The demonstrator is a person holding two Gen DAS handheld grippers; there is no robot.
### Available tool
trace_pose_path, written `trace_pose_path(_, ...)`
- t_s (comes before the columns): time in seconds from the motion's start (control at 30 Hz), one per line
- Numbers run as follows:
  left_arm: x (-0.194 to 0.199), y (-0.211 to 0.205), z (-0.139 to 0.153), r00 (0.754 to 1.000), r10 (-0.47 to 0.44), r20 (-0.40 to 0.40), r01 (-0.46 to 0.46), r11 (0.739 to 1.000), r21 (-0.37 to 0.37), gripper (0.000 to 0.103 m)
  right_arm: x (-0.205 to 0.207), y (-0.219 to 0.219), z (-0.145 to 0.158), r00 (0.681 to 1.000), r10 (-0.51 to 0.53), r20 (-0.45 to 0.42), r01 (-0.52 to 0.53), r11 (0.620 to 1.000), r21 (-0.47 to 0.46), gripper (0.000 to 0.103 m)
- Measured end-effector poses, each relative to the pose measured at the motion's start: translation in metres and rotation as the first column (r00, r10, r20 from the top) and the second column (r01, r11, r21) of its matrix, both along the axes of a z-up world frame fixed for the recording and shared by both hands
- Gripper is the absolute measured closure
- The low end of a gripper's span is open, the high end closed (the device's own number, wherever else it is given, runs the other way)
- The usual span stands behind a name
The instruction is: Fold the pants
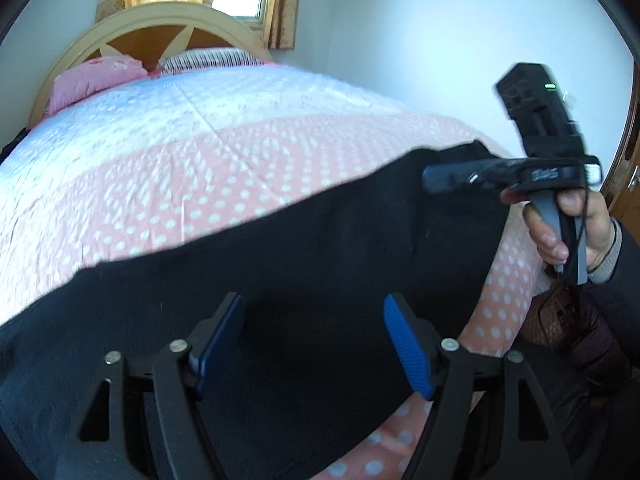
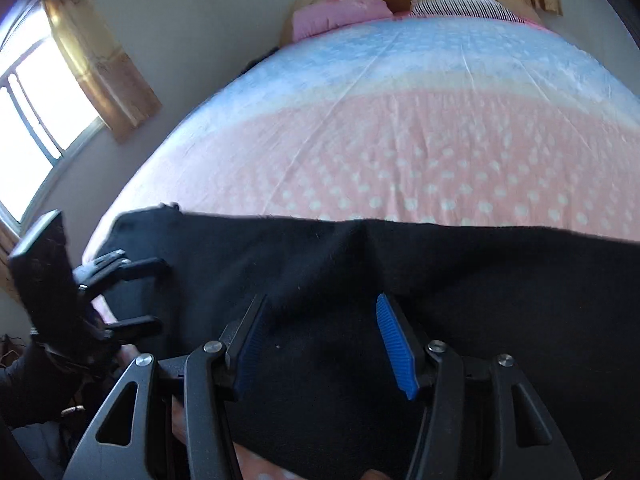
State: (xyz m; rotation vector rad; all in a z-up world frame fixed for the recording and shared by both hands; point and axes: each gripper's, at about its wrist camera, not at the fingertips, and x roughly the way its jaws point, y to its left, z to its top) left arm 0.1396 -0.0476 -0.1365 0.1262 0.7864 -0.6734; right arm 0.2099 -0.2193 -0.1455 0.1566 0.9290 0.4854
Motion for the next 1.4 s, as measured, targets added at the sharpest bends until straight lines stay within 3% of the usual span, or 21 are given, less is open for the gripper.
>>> trace_pose_path(0.17, -0.012, 0.017, 0.003, 0.999, 0.019, 0.041, -0.020, 1.000, 0.024, 0.028, -0.016, 0.005, 0.023, 0.999, -0.006, 0.051, 0.008, 0.999, -0.046, 0.047)
trace_pose_path(0.37, -0.018, 0.061, 0.011, 0.987, 0.113, 0.111, -0.118, 0.992, 0.043, 0.026, 0.006, 0.038, 0.053, 0.995, 0.062, 0.080, -0.058, 0.997, -0.049, 0.047)
trace_pose_path(0.5, -0.015, 0.082, 0.000, 0.984, 0.162, 0.074, -0.165, 0.986, 0.031, 0.026, 0.033, 0.084, 0.057, 0.989, 0.137, 0.058, -0.134, 0.990, -0.051, 0.048)
trace_pose_path(0.6, -0.015, 0.083, -0.014, 0.990, 0.141, 0.029, -0.143, 0.989, 0.040, 0.026, 0.056, 0.125, 0.054, 0.978, 0.206, 0.015, -0.206, 0.979, -0.012, 0.057)
trace_pose_path(0.67, -0.017, 0.076, -0.019, 0.989, 0.133, 0.060, -0.138, 0.988, 0.076, 0.021, 0.072, 0.150, 0.049, 0.971, 0.238, -0.014, -0.237, 0.971, 0.017, 0.058)
trace_pose_path(0.73, -0.019, 0.071, -0.021, 0.991, 0.118, 0.059, -0.122, 0.989, 0.080, 0.012, 0.087, 0.176, 0.043, 0.963, 0.265, -0.048, -0.262, 0.963, 0.061, 0.072)
trace_pose_path(0.9, -0.019, 0.072, -0.023, 0.994, 0.089, 0.061, -0.093, 0.994, 0.066, 0.009, 0.115, 0.224, 0.022, 0.948, 0.288, -0.133, -0.282, 0.957, 0.063, 0.074)
trace_pose_path(1.17, -0.019, 0.085, -0.013, 0.993, 0.097, 0.065, -0.097, 0.995, 0.001, 0.009, 0.130, 0.246, -0.013, 0.911, 0.330, -0.248, -0.297, 0.941, 0.165, 0.074)
trace_pose_path(1.2, -0.018, 0.084, -0.012, 0.991, 0.106, 0.079, -0.106, 0.994, -0.005, 0.009, 0.129, 0.246, -0.014, 0.909, 0.333, -0.251, -0.297, 0.940, 0.170, 0.081)
trace_pose_path(1.23, -0.016, 0.086, -0.011, 0.989, 0.121, 0.086, -0.121, 0.993, -0.011, 0.009, 0.128, 0.246, -0.016, 0.905, 0.339, -0.256, -0.299, 0.937, 0.182, 0.096)
trace_pose_path(1.33, -0.007, 0.090, -0.022, 0.991, 0.135, 0.019, -0.135, 0.990, -0.027, 0.009, 0.127, 0.245, -0.016, 0.913, 0.323, -0.248, -0.275, 0.938, 0.210, 0.098)
trace_pose_path(1.4, -0.010, 0.088, -0.022, 0.990, 0.132, 0.044, -0.131, 0.991, -0.017, 0.008, 0.122, 0.237, -0.003, 0.930, 0.312, -0.196, -0.263, 0.935, 0.239, 0.099)
